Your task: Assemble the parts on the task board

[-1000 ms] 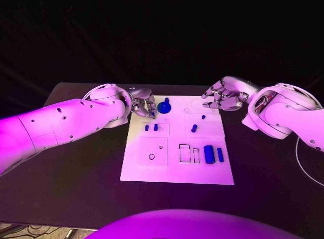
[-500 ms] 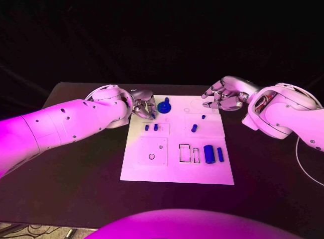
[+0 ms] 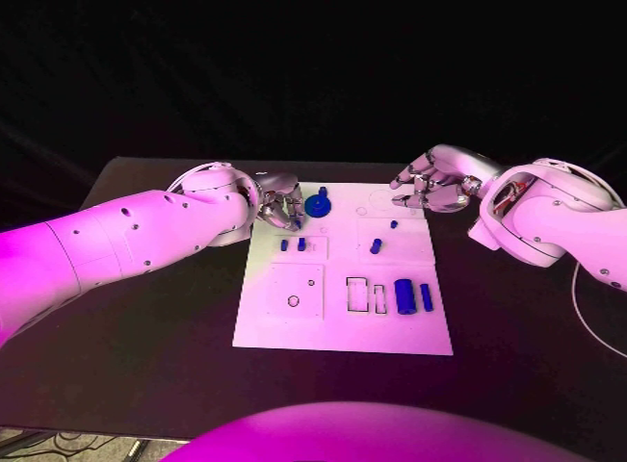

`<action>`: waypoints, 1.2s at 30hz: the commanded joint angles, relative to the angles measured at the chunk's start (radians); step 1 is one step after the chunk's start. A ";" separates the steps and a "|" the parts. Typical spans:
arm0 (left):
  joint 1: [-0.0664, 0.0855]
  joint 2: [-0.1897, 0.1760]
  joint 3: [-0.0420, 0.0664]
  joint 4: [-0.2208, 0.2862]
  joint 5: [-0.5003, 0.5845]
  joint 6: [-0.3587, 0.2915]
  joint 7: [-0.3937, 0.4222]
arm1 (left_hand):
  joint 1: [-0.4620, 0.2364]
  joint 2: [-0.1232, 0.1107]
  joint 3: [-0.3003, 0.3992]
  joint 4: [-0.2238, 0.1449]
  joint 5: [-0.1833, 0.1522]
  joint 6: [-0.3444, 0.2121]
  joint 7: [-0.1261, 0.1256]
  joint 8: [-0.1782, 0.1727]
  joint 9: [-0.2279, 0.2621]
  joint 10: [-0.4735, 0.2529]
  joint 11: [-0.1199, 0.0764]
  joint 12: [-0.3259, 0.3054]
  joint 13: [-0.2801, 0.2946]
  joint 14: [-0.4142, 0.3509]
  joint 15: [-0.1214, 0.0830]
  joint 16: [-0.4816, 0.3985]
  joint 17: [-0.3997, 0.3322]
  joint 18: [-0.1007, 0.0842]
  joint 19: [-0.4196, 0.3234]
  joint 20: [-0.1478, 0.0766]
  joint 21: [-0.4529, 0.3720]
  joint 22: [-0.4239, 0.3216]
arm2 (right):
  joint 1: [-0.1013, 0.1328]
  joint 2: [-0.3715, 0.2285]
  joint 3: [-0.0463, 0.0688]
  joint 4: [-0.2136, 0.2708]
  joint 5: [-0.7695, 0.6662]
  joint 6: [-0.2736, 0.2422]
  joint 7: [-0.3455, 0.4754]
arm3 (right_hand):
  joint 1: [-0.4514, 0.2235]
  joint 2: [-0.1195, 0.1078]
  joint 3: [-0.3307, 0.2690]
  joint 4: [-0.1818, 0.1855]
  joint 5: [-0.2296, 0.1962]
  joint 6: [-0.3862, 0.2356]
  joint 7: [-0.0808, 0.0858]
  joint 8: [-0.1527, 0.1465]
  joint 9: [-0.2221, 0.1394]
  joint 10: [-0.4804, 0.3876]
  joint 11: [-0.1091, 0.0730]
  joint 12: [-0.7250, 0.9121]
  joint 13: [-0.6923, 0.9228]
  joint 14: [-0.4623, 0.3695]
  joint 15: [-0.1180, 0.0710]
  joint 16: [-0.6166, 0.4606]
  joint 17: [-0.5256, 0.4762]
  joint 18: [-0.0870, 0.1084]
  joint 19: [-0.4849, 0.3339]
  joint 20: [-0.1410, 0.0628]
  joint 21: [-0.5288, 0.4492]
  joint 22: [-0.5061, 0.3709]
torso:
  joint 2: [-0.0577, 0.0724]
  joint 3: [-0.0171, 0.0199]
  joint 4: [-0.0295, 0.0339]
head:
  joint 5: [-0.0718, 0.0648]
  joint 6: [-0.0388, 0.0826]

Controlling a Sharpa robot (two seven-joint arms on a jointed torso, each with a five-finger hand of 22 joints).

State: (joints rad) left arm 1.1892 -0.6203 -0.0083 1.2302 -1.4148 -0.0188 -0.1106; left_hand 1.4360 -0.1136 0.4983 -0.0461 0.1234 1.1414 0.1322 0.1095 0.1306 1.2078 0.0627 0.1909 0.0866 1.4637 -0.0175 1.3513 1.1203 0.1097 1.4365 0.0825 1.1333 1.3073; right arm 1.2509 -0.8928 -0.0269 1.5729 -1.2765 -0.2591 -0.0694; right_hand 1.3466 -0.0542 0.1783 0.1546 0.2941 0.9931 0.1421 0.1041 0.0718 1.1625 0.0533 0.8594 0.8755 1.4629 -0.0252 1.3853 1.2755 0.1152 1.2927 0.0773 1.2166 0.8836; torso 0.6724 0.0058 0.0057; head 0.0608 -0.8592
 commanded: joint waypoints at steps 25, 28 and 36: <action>-0.002 -0.016 -0.001 0.012 -0.001 -0.005 -0.014 | -0.081 -0.069 0.007 0.006 0.001 -0.198 0.034 -0.045 -0.065 -0.138 0.045 -0.112 -0.022 0.014 0.033 -0.003 -0.038 0.000 -0.042 0.031 -0.110 -0.052 | -0.001 -0.001 0.000 -0.012 -0.010 0.020 -0.008 | 0.024 -0.008 0.022 0.007 0.007 -0.015 0.005 0.002 -0.002 -0.084 0.001 -0.131 -0.118 0.032 0.002 -0.045 -0.048 0.016 -0.023 0.002 -0.026 -0.038 | -0.001 -0.0005 0.0007 | -0.003 0.002; -0.002 -0.029 0.000 0.020 0.006 -0.012 -0.013 | -0.080 -0.068 0.006 0.006 0.001 -0.195 0.034 -0.043 -0.064 -0.143 0.046 -0.113 -0.022 0.014 0.034 -0.004 -0.040 0.001 -0.043 0.032 -0.114 -0.054 | -0.001 0.001 0.000 -0.021 -0.030 0.032 -0.016 | 0.040 -0.023 0.045 0.008 0.001 -0.014 0.009 0.005 -0.002 -0.128 0.008 -0.226 -0.191 -0.004 0.006 -0.127 -0.144 0.022 -0.040 0.005 -0.049 -0.072 | -0.001 -0.0009 0.0007 | -0.002 0.003; 0.006 -0.088 0.010 0.034 0.275 -0.082 0.046 | -0.077 -0.058 0.005 0.010 0.002 -0.166 0.043 -0.030 -0.061 -0.155 0.054 -0.109 -0.021 -0.024 0.040 -0.059 -0.144 0.023 -0.092 0.038 -0.244 -0.126 | -0.007 0.022 0.000 -0.073 -0.221 0.086 -0.038 | 0.091 -0.057 0.129 -0.016 -0.050 0.016 0.007 0.015 0.000 -0.127 0.024 -0.554 -0.501 0.001 0.020 -0.188 -0.202 0.027 -0.044 0.019 -0.070 -0.101 | -0.002 -0.0002 0.0019 | -0.007 0.011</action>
State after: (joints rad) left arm 1.1925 -0.7039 0.0003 1.2625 -1.3257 -0.0395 -0.1129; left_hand 1.3612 -0.1754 0.5067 -0.0375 0.1271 0.9716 0.1758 0.0756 0.0687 1.0578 0.1193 0.0810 0.0651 1.4405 0.0222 1.2938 0.9785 0.1257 1.3466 0.1203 0.8940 1.1839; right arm 1.2472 -0.8744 -0.0269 1.5058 -1.3642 -0.2255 -0.0861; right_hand 1.4308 -0.1121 0.3041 0.1397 0.2452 1.0053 0.1467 0.1188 0.0712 1.0296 0.0772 0.3114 0.3810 1.4576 -0.0053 1.2012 1.0738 0.1314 1.2443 0.0933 1.1498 0.7820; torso 0.6710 0.0047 0.0066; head 0.0567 -0.8516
